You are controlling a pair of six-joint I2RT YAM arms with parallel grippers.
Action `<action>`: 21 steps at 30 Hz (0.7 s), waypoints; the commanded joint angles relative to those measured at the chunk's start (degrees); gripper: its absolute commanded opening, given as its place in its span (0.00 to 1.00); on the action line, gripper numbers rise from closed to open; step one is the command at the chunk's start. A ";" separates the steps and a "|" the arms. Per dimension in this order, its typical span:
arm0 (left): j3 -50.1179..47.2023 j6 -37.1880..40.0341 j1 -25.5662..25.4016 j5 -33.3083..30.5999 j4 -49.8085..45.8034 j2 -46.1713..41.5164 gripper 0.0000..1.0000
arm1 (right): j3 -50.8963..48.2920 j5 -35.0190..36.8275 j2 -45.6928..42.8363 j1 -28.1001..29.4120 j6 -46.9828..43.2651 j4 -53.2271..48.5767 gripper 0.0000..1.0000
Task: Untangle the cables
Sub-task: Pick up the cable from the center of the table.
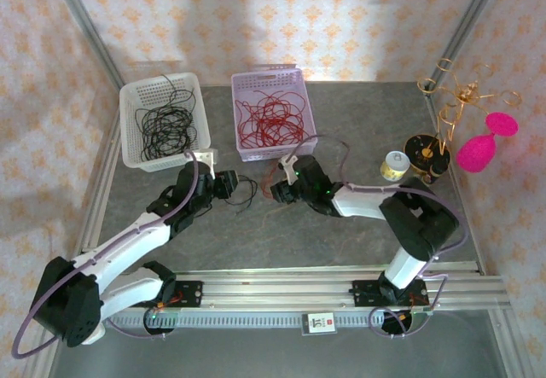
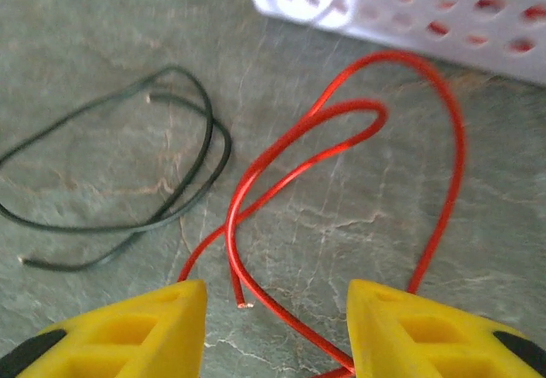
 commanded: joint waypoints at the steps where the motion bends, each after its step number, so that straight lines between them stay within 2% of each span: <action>1: -0.32 -1.11 -0.26 0.99 0.90 -1.04 0.41 | 2.07 -3.86 1.74 0.29 -3.20 1.57 0.46; 6: 0.86 0.27 -0.26 1.08 -0.04 -0.36 0.41 | 2.28 -6.23 3.06 0.26 -1.39 5.03 0.47; 13: 1.41 0.91 -0.26 1.10 -0.28 0.12 0.40 | 3.66 -0.31 5.94 0.29 3.56 7.82 0.46; 16: 1.57 1.03 -0.31 1.08 -0.12 0.30 0.40 | 5.20 2.28 7.68 0.29 6.02 7.81 0.38; 21: 2.20 1.60 -0.26 2.28 -0.23 1.03 0.40 | 4.34 5.66 5.26 0.29 6.89 7.39 0.11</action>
